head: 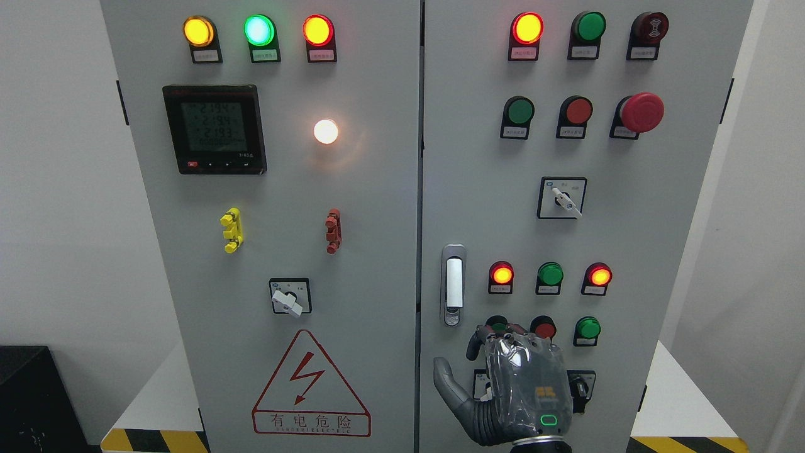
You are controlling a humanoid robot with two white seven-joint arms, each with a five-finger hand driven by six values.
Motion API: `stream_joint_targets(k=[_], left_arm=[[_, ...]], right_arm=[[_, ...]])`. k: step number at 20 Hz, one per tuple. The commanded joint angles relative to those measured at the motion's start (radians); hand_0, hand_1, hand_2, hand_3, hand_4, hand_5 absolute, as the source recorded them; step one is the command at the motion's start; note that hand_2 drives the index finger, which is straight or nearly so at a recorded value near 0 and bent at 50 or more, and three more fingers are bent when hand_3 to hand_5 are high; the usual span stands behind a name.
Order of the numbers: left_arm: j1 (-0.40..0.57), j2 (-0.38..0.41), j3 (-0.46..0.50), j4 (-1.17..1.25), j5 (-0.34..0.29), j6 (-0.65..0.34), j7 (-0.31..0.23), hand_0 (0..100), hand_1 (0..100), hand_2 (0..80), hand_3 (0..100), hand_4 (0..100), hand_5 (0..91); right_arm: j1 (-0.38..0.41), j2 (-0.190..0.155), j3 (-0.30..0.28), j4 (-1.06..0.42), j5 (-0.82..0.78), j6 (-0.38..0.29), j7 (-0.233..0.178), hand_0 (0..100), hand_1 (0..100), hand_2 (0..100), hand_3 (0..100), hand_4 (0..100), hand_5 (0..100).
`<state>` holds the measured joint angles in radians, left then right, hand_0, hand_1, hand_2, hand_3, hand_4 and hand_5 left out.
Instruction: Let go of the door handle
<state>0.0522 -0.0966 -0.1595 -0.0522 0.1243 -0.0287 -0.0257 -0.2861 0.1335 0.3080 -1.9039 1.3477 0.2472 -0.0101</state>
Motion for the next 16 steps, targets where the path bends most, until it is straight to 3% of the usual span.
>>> stream_joint_targets(k=[1, 5, 12, 16], left_arm=[[0.0, 0.0, 0.0, 0.0, 0.0, 0.0, 0.0, 0, 0, 4.4, 11, 0, 0.0], [0.0, 0.0, 0.0, 0.0, -0.002, 0.0, 0.0, 0, 0, 4.4, 11, 0, 0.0], [0.0, 0.0, 0.0, 0.0, 0.0, 0.001, 0.0, 0, 0, 4.5, 11, 0, 0.0], [0.0, 0.0, 0.0, 0.0, 0.0, 0.0, 0.0, 0, 0, 4.5, 10, 0, 0.0]], right_arm=[[-0.041, 0.0, -0.001, 0.013, 0.007, 0.006, 0.007, 21, 32, 66, 96, 73, 69], [-0.045, 0.0, 0.0, 0.014, 0.024, 0.006, 0.015, 18, 33, 70, 97, 73, 69], [-0.074, -0.002, -0.004, 0.026, 0.044, 0.007, 0.074, 16, 32, 74, 100, 75, 70], [-0.082, -0.002, -0.004, 0.031, 0.045, 0.009, 0.078, 15, 33, 74, 100, 75, 70]])
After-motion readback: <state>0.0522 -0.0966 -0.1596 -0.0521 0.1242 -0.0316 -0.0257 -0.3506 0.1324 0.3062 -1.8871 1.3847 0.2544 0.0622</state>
